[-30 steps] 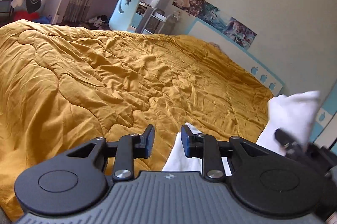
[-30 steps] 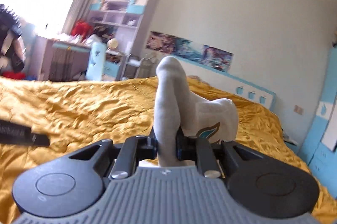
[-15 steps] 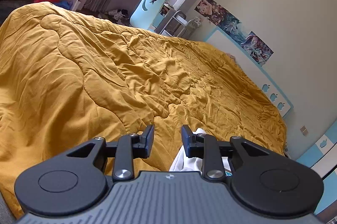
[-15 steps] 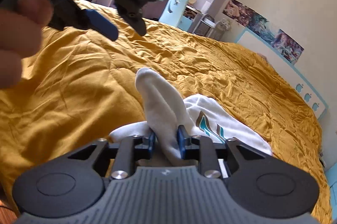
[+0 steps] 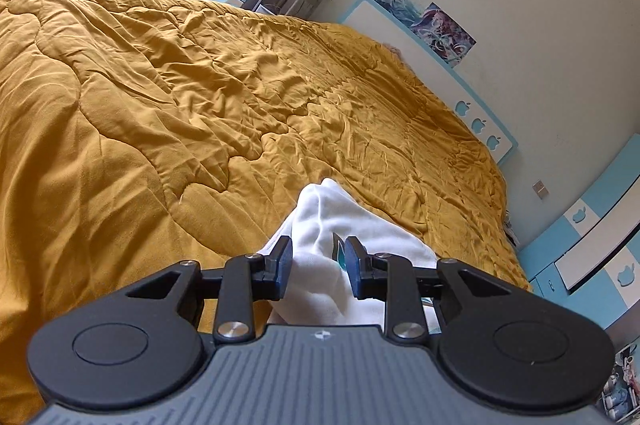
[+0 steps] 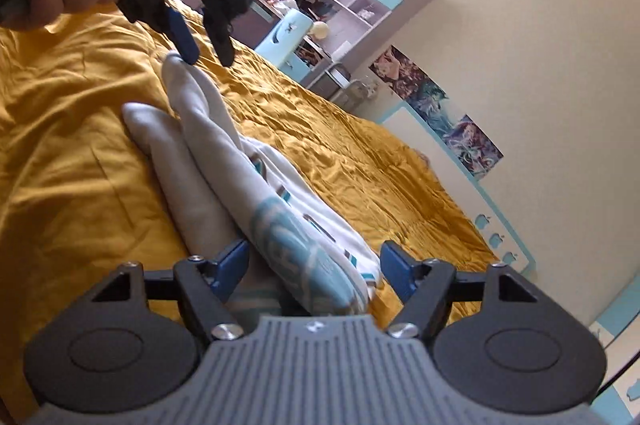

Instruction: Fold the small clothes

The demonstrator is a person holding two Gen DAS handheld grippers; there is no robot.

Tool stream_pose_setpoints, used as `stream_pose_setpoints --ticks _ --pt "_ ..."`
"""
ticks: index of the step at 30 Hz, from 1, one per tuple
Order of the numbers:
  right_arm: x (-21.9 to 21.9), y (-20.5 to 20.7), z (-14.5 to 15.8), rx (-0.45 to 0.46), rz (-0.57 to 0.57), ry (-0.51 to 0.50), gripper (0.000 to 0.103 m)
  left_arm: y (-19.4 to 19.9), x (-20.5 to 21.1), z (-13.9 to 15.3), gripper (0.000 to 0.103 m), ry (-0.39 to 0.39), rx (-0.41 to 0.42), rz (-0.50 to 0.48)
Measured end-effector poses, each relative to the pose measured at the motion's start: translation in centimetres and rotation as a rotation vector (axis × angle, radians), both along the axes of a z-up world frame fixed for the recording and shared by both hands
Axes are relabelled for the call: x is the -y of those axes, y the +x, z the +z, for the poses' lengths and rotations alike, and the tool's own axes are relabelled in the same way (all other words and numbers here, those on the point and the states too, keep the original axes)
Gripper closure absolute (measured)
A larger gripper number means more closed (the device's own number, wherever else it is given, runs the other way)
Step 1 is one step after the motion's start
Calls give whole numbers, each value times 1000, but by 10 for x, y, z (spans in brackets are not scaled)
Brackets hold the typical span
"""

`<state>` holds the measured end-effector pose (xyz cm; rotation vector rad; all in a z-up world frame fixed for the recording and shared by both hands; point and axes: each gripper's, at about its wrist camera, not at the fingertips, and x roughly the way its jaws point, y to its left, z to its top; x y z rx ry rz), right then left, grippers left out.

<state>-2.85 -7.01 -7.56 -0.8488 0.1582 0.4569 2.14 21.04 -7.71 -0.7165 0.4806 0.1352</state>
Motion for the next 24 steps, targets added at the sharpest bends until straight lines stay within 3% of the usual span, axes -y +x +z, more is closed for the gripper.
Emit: stream_pose_setpoints --ticks 4,6,7,8,9,16,21,24 --pt "11 19 -4 -65 -97 57 49 2 7 -1 72 37 -13 8" --pt "13 24 -6 -108 -104 76 66 5 11 -2 72 68 -19 6" --pt "14 25 -8 -110 -114 76 70 5 14 -2 72 84 -23 7" --pt "15 27 -11 -98 -130 69 84 6 16 -2 72 99 -28 7" --pt "18 28 -11 -110 -140 83 87 7 17 -3 72 108 -33 7" --pt "68 50 -6 -413 -329 480 92 10 22 -6 71 115 -51 -37" --pt "77 52 -21 -511 -380 547 93 9 20 -6 71 98 -58 -32" --pt "84 48 -14 -548 -322 588 91 7 22 -3 71 128 -52 -24"
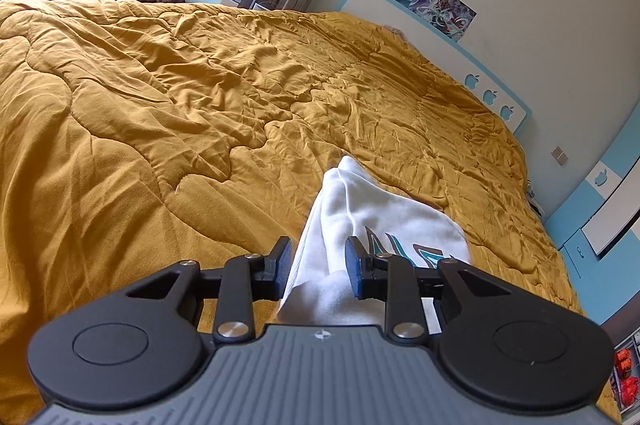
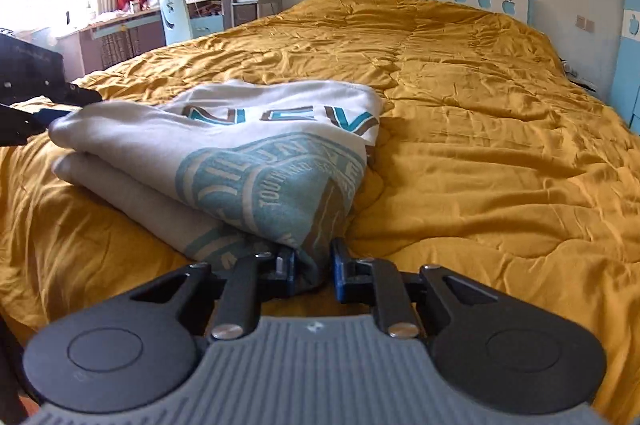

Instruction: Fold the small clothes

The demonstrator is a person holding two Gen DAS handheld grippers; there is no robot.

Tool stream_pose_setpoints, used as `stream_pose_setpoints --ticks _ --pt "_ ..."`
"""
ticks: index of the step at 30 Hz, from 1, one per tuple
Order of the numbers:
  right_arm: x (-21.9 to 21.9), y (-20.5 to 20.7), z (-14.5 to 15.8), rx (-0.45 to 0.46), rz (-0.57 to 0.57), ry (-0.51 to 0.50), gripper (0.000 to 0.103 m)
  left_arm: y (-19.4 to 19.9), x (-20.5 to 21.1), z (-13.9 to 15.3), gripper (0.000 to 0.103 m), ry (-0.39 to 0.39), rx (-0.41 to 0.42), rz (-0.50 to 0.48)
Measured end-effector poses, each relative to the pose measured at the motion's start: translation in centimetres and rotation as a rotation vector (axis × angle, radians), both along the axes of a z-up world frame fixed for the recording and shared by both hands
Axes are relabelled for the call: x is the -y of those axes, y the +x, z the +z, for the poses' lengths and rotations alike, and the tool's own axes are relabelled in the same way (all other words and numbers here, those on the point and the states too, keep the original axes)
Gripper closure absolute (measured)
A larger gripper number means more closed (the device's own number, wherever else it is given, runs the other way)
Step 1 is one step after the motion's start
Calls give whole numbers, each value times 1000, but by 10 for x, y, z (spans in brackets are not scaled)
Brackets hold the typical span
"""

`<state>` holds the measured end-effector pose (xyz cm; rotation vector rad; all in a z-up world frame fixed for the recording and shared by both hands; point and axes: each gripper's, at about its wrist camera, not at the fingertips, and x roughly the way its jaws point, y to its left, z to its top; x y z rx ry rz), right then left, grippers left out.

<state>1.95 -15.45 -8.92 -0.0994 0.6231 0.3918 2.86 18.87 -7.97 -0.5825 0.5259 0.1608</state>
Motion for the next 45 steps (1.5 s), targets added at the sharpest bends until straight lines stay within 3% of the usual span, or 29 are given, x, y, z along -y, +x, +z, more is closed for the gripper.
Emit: stream_pose_setpoints --ticks 2,5,7,8,10,15,18,23,28,33,35,37,39,41,42,44,45 --pt "10 -1 9 -30 18 75 90 -1 6 4 71 40 11 2" --pt "36 -13 27 -36 26 211 92 0 22 10 83 129 10 -53" --pt "40 -18 43 22 15 208 92 -1 35 12 85 174 23 -83" --pt "40 -19 49 54 25 208 92 -1 41 13 90 188 29 -101" --pt "34 -14 60 99 46 205 92 0 53 14 93 206 -6 -110" --pt "4 15 56 101 92 158 89 7 73 4 98 237 -99 -150" --pt "-7 33 34 30 98 157 88 10 79 -4 99 282 -151 -147" --pt "-1 25 -4 -7 110 120 90 16 78 -12 99 261 -214 -148" --pt "6 30 1 -72 88 137 92 15 79 -12 99 278 -214 -150" --pt "20 26 2 -105 70 142 92 16 74 -11 97 246 -217 -148" --pt "30 26 4 -134 29 143 86 16 72 -10 97 240 -212 -147" --pt "46 27 11 -156 9 255 87 14 68 -6 97 224 -190 -142" --pt "57 31 22 -128 -11 304 88 11 56 5 88 166 -158 -147" --pt "66 41 33 -114 -25 335 78 16 39 15 49 89 -120 -176" --pt "72 50 38 -141 -23 380 58 23 30 18 42 51 -114 -197" --pt "82 65 42 -174 -29 474 47 38 15 15 35 -4 -154 -217" --pt "85 72 44 -174 -33 507 47 47 7 11 34 -40 -181 -232"
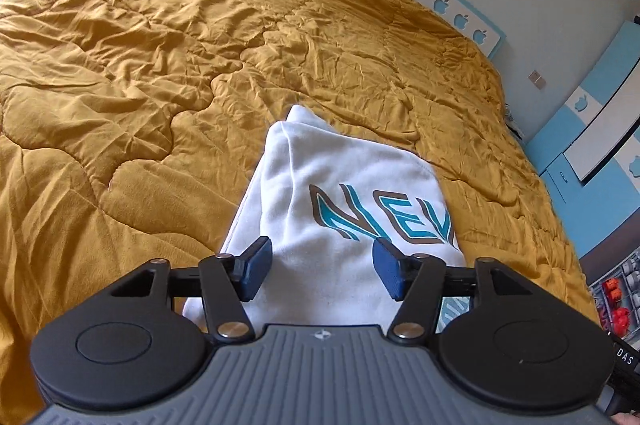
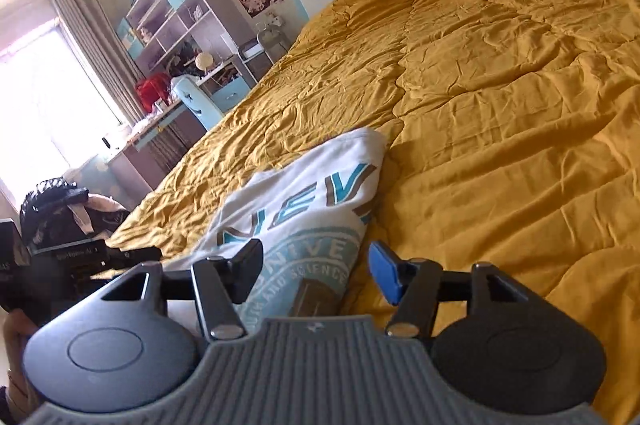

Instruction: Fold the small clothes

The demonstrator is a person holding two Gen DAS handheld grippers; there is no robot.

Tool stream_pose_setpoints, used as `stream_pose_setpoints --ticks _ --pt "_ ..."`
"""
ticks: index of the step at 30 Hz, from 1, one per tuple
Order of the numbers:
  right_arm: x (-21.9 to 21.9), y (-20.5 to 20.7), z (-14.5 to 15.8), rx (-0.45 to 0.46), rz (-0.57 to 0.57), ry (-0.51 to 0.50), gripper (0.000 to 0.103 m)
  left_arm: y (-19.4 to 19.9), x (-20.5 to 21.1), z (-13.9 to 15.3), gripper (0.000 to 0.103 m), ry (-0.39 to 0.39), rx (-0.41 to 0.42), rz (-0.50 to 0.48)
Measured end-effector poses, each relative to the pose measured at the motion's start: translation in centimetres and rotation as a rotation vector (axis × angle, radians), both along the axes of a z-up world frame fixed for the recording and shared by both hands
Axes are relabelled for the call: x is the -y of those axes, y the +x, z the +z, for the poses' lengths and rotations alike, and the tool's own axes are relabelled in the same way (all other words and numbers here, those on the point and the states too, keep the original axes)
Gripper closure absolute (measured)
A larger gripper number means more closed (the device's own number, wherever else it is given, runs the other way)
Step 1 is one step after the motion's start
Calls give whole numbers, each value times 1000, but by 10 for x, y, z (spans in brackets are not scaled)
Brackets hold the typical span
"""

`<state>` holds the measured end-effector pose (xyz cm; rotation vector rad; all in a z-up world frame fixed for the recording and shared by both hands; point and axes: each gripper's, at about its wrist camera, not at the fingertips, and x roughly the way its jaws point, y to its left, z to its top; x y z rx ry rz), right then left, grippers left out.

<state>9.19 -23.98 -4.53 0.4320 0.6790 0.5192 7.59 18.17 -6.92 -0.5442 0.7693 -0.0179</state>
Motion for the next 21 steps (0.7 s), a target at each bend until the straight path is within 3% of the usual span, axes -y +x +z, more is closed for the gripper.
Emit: stream_pose_setpoints --ticks 3,6,11,15,17,21 --pt "1 21 -1 -51 10 37 35 26 -25 -20 32 -101 -102 23" --pt "-5 50 -21 -210 78 142 24 45 -50 -43 33 -252 -137 38" --pt "-12 87 -68 -433 66 291 21 71 -66 -69 33 -372 -187 -1" --pt "-20 100 -86 -502 35 395 20 78 -81 -75 42 -444 -222 28" --pt "-28 107 -89 -522 62 410 21 75 -87 -73 42 -457 -197 33" --pt "-47 121 -97 -559 109 405 20 80 -83 -65 44 -327 -246 74"
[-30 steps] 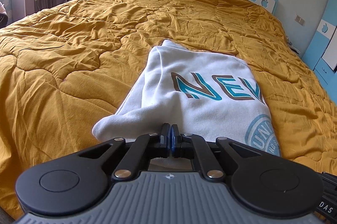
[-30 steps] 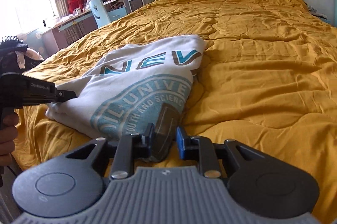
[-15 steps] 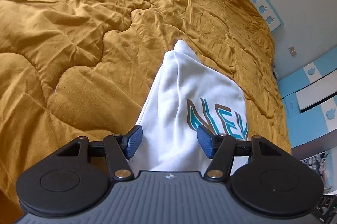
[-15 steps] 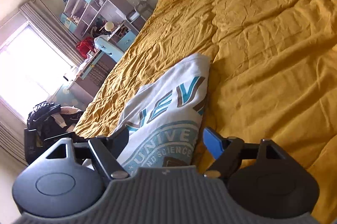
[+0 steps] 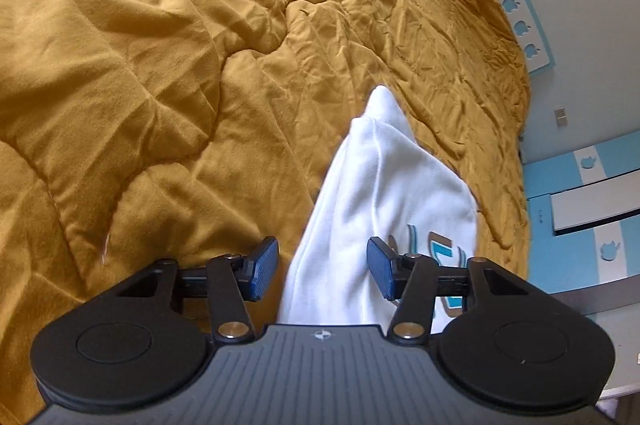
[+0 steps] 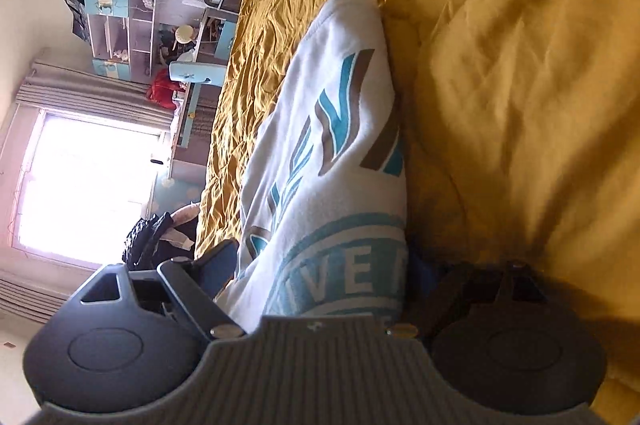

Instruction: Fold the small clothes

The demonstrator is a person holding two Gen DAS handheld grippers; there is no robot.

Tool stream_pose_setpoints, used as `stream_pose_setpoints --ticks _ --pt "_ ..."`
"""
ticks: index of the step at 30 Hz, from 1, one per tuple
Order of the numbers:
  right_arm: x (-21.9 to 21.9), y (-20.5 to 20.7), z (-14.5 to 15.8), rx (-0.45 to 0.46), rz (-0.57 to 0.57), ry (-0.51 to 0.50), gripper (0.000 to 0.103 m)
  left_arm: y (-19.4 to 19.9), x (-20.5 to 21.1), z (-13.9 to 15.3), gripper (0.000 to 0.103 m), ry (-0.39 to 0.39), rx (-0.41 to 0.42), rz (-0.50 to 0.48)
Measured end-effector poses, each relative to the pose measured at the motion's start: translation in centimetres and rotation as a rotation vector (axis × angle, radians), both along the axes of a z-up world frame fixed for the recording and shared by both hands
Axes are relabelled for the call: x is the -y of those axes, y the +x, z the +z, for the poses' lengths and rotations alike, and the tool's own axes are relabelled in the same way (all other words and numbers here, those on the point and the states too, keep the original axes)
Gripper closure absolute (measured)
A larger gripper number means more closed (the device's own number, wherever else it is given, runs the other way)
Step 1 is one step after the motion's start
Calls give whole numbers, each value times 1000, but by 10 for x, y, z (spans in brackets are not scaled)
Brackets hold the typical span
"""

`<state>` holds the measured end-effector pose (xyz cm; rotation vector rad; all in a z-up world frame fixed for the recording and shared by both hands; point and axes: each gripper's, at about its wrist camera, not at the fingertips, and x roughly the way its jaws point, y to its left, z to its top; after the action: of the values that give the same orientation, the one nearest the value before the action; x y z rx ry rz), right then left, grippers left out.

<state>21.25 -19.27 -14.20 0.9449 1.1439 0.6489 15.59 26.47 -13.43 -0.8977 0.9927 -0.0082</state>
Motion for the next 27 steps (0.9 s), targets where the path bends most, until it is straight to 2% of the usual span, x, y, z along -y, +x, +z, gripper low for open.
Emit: stream_pose_setpoints --ticks 2,4,5,6,7,8,9,10,12,15,19,21,25,27 --pt "-7 4 -4 -2 26 -6 20 4 9 4 37 56 2 -41" --pt "-12 7 -5 1 46 -1 20 14 21 1 32 130 -15 -121" --pt "-13 9 -6 4 54 7 20 19 26 -3 30 143 -20 -149" --pt "-14 10 -7 7 59 13 22 21 28 -9 32 120 -18 -149" --pt "-15 11 -7 10 61 5 26 22 28 -13 39 81 -4 -140" --pt "-16 11 -6 12 64 -20 40 24 29 -17 55 7 8 -157" --pt "-17 11 -6 14 66 -48 53 26 31 -22 59 -75 7 -197" --pt "-18 10 -5 20 69 -72 54 27 33 -22 64 -92 10 -200" --pt "-20 8 1 56 76 -99 63 23 46 -12 71 -12 23 -208" --pt "-25 3 20 139 89 -186 70 19 65 5 78 96 49 -212" --pt "-31 1 54 229 125 -279 72 18 95 39 79 261 71 -241" --pt "-29 2 70 266 133 -315 72 19 119 58 80 337 103 -286" --pt "5 9 105 322 102 -344 72 22 158 81 80 371 147 -334" --pt "28 14 118 332 93 -350 72 27 179 91 80 356 183 -353"
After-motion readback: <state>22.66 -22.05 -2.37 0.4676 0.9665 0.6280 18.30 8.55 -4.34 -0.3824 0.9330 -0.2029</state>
